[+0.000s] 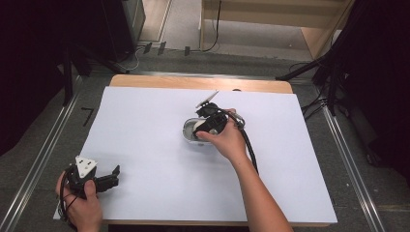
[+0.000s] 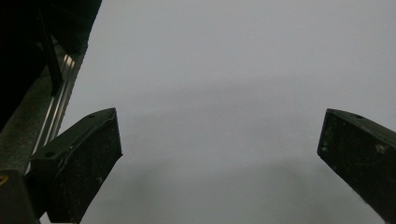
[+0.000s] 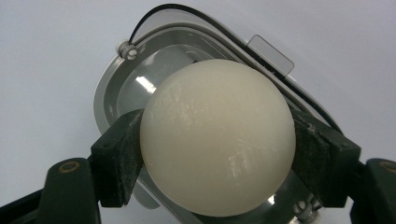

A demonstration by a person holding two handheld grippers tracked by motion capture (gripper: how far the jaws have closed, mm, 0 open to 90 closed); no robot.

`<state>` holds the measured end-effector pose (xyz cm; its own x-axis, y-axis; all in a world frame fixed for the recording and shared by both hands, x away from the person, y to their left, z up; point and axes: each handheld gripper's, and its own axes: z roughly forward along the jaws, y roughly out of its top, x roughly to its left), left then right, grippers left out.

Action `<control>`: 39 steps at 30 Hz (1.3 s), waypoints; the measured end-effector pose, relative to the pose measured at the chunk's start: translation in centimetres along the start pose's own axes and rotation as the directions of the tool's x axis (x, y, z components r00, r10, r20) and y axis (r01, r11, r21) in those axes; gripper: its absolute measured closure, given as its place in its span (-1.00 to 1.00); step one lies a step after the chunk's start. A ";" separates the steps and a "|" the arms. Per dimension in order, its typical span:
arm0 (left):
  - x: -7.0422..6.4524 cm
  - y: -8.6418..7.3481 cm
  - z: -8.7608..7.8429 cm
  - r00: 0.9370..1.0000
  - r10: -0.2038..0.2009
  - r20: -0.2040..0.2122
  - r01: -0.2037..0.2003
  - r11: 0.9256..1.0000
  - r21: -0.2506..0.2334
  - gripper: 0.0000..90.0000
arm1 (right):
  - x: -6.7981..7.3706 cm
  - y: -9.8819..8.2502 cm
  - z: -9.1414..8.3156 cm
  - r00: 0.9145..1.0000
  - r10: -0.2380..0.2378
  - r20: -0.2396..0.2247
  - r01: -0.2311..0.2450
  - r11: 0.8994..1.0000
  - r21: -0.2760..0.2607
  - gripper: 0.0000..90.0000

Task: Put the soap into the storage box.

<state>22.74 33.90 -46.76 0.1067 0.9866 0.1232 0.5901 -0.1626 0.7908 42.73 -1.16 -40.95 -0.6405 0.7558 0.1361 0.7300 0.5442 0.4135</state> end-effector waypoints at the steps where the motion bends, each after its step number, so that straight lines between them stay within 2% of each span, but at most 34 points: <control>1: 0.0 0.0 0.0 1.000 0.000 0.000 0.000 1.000 -0.001 -1.00 | 0.0 0.0 0.0 1.000 -0.001 0.000 0.001 1.000 0.000 -0.45; 15: 0.0 0.0 0.0 1.000 -0.002 0.004 0.002 1.000 0.001 -1.00 | 0.0 -0.1 -0.1 1.000 0.000 -0.006 0.000 1.000 -0.012 -0.45; 22: 0.0 0.0 0.0 1.000 -0.001 0.002 0.001 1.000 0.001 -1.00 | -0.1 -0.3 -0.6 1.000 0.002 -0.018 -0.003 1.000 -0.018 -0.45; 39: 0.0 0.0 0.0 1.000 0.002 0.000 -0.002 1.000 0.002 -1.00 | -0.9 -1.3 -2.2 1.000 0.008 -0.005 -0.008 0.998 -0.061 -0.44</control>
<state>22.77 33.87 -46.78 0.1077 0.9863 0.1246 0.5912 -0.1643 0.7896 41.81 -3.32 -39.59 -0.6359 0.7583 0.1435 0.7192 0.5149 0.4664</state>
